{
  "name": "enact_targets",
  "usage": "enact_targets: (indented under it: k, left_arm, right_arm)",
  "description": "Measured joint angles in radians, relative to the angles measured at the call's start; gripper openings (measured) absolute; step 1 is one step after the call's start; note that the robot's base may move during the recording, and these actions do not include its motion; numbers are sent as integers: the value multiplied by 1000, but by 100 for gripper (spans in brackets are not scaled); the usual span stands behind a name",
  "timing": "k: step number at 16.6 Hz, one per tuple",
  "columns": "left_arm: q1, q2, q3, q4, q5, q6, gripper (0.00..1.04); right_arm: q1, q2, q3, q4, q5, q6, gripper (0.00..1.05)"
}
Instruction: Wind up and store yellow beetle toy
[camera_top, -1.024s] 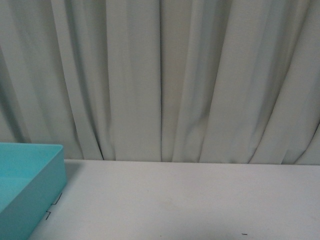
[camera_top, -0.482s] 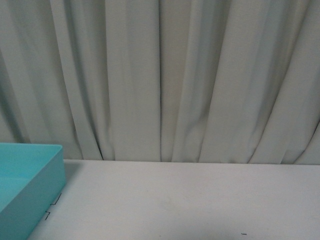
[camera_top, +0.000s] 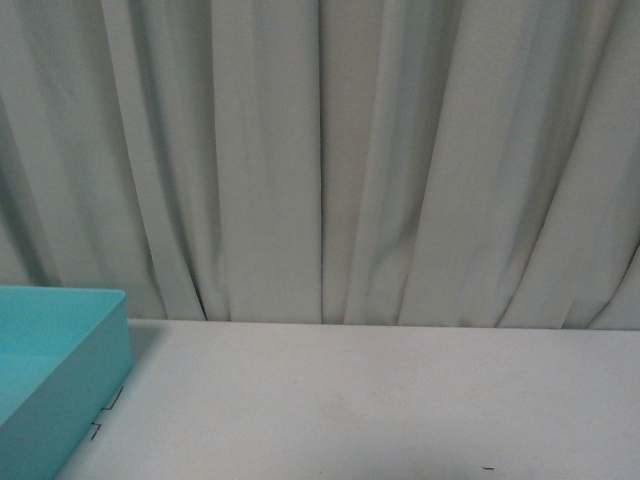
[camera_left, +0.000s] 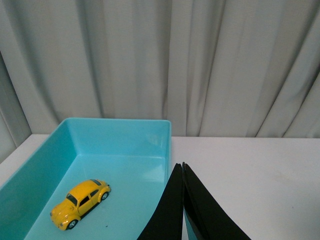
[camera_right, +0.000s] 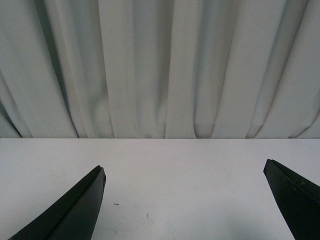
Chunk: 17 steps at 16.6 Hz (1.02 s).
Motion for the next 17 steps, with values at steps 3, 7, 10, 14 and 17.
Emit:
enact_targets:
  k: [3,7,10,14,17]
  left_arm:
    - [0,0,0,0,0,-2,3]
    - [0,0,0,0,0,-1,39]
    - [0,0,0,0,0,-1,73]
    - [0,0,0,0,0,-1,98]
    - [0,0,0,0,0,-1,98]
  right_arm:
    - [0,0,0,0,0,0,98]
    - [0,0,0,0,0,0,98]
    - [0,0,0,0,0,0,98]
    - [0,0,0,0,0,0,98]
    - [0,0,0,0,0,0,98]
